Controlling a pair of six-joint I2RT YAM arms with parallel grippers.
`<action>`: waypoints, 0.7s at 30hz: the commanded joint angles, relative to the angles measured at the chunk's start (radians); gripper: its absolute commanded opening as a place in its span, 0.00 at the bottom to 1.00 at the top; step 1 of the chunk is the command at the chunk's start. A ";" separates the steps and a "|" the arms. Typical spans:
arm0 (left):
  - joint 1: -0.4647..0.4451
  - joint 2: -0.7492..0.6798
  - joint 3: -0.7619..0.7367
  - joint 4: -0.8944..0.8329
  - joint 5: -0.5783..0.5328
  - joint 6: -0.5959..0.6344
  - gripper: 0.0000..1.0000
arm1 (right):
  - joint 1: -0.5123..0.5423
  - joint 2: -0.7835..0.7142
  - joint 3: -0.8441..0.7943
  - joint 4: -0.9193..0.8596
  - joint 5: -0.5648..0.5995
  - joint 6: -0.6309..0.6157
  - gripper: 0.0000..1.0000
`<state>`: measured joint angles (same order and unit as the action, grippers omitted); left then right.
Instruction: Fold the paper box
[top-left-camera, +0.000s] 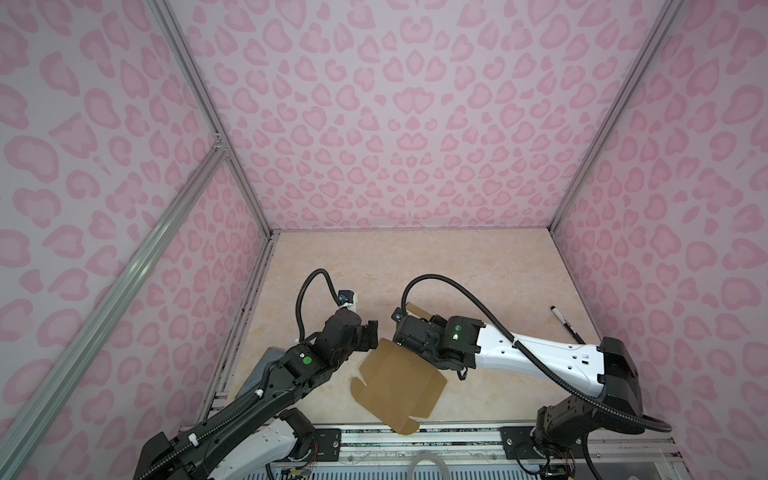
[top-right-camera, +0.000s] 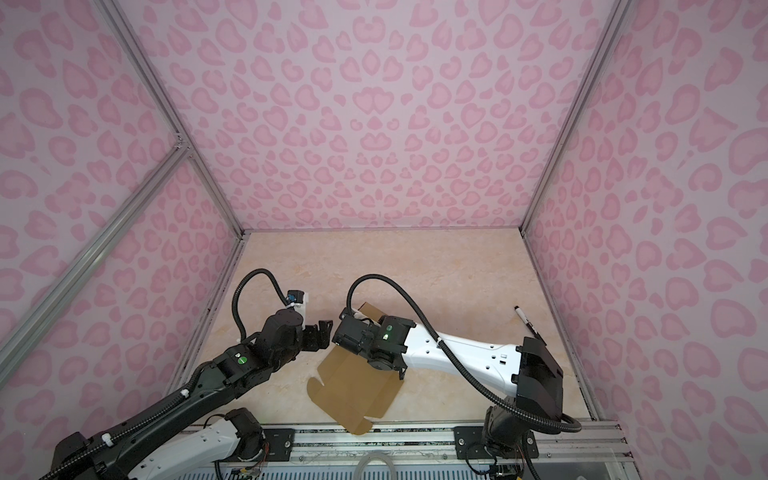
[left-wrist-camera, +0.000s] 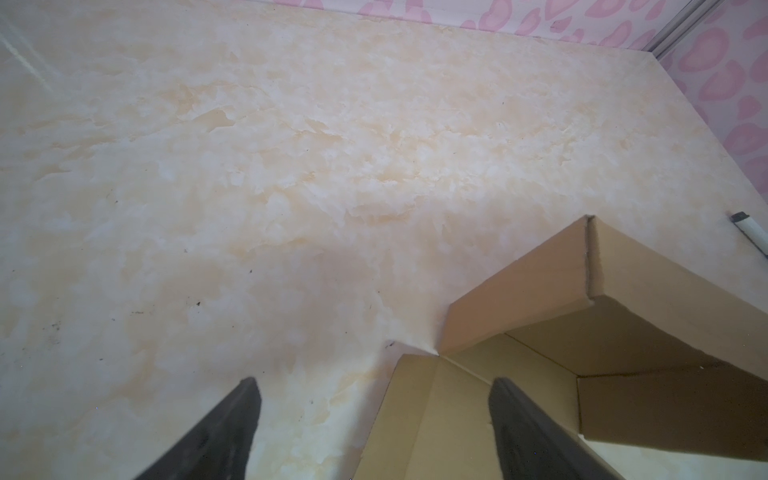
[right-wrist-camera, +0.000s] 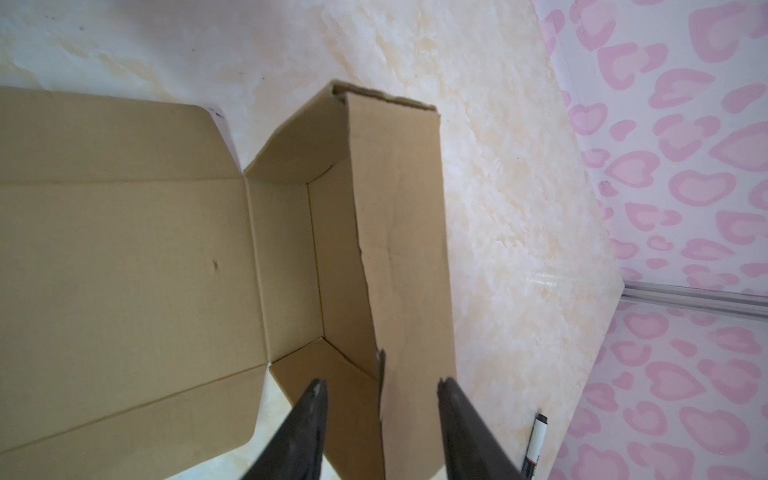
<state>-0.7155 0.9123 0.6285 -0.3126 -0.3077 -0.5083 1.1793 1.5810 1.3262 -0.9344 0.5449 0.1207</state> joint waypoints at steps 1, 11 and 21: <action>-0.001 -0.001 -0.004 -0.006 -0.015 -0.010 0.89 | -0.005 0.016 -0.004 -0.010 0.033 -0.003 0.42; 0.000 0.012 0.002 -0.012 -0.014 -0.006 0.89 | -0.094 -0.017 -0.053 0.021 -0.067 0.019 0.23; -0.001 0.009 0.038 -0.039 -0.013 -0.001 0.88 | -0.323 -0.073 -0.151 0.064 -0.348 0.142 0.12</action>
<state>-0.7155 0.9291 0.6476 -0.3248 -0.3107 -0.5083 0.9073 1.5196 1.2076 -0.8848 0.3317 0.2043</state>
